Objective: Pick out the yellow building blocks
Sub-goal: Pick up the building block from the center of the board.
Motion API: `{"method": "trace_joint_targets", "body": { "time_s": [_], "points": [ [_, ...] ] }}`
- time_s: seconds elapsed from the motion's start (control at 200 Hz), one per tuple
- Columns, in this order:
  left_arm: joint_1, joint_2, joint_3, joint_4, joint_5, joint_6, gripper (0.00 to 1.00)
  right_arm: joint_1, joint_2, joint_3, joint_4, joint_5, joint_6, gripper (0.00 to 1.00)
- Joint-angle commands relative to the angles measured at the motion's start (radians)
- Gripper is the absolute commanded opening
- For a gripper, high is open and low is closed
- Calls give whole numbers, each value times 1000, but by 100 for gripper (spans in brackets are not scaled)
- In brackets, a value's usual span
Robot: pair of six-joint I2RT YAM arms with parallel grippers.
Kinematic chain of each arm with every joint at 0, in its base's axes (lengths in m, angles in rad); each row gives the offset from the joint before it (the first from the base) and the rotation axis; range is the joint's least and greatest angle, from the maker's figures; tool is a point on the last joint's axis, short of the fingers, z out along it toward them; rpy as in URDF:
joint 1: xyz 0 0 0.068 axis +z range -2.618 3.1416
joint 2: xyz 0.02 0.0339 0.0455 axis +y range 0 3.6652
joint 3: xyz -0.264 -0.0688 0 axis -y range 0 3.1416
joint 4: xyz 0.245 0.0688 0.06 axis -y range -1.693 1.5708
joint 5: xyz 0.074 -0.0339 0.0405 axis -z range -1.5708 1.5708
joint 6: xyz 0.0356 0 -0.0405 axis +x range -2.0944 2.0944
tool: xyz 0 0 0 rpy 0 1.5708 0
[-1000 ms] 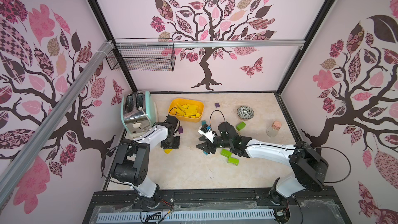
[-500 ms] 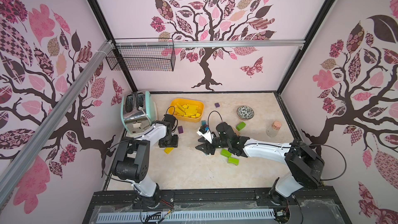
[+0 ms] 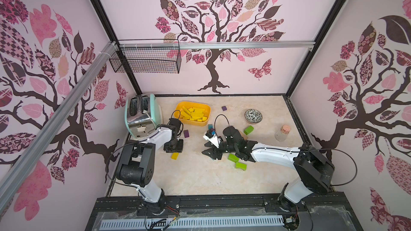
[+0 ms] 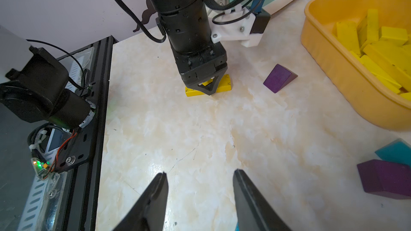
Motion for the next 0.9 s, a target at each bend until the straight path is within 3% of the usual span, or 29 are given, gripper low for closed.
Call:
{"method": "trace_joint_targets", "body": {
  "time_s": [0.0, 0.185, 0.33, 0.55, 0.895],
  "points": [
    [-8, 14, 12, -9, 17, 2, 46, 4, 19, 51, -20, -19, 3, 52],
    [-11, 23, 14, -12, 27, 3, 43, 4, 33, 66, -29, -26, 6, 51],
    [-13, 13, 14, -11, 32, 7, 35, 4, 41, 81, -42, -28, 7, 51],
    [-11, -5, 29, -7, 63, 10, 14, 4, 26, 89, -43, -22, 15, 51],
    [-5, -99, 179, 7, 107, -21, 0, -4, 15, 134, -41, -4, 77, 52]
  ]
}}
